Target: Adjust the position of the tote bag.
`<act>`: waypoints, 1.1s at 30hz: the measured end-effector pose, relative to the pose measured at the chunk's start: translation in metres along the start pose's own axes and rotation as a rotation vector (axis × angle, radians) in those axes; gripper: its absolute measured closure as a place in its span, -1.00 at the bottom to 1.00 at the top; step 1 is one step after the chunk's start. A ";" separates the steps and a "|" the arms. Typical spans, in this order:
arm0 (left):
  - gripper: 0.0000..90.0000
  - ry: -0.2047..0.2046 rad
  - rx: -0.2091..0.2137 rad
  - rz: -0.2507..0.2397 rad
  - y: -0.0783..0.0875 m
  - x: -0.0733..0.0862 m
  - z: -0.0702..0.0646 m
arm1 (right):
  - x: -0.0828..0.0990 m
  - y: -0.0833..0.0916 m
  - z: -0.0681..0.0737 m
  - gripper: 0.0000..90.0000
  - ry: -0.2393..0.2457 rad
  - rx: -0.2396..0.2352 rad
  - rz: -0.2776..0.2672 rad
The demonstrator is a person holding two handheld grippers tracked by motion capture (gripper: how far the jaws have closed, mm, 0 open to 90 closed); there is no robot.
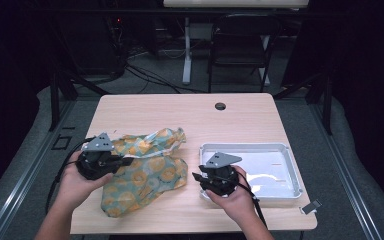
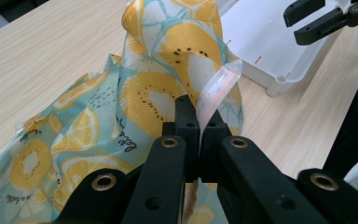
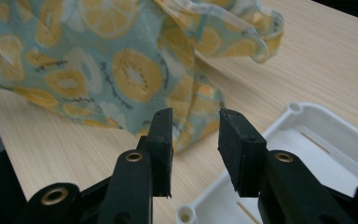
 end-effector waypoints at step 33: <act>0.99 -0.004 0.009 0.005 -0.004 0.001 0.001 | -0.116 -0.034 0.038 0.19 0.056 -0.248 0.019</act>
Point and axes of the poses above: each handheld gripper's, and its own axes: y roughly backward along the jaws, x roughly out of its underside, z roughly to its left, the point moved 4 cm from there along -y, roughly forward along the jaws, and after that the axes turned 8 degrees about x, right-handed, at the moved point
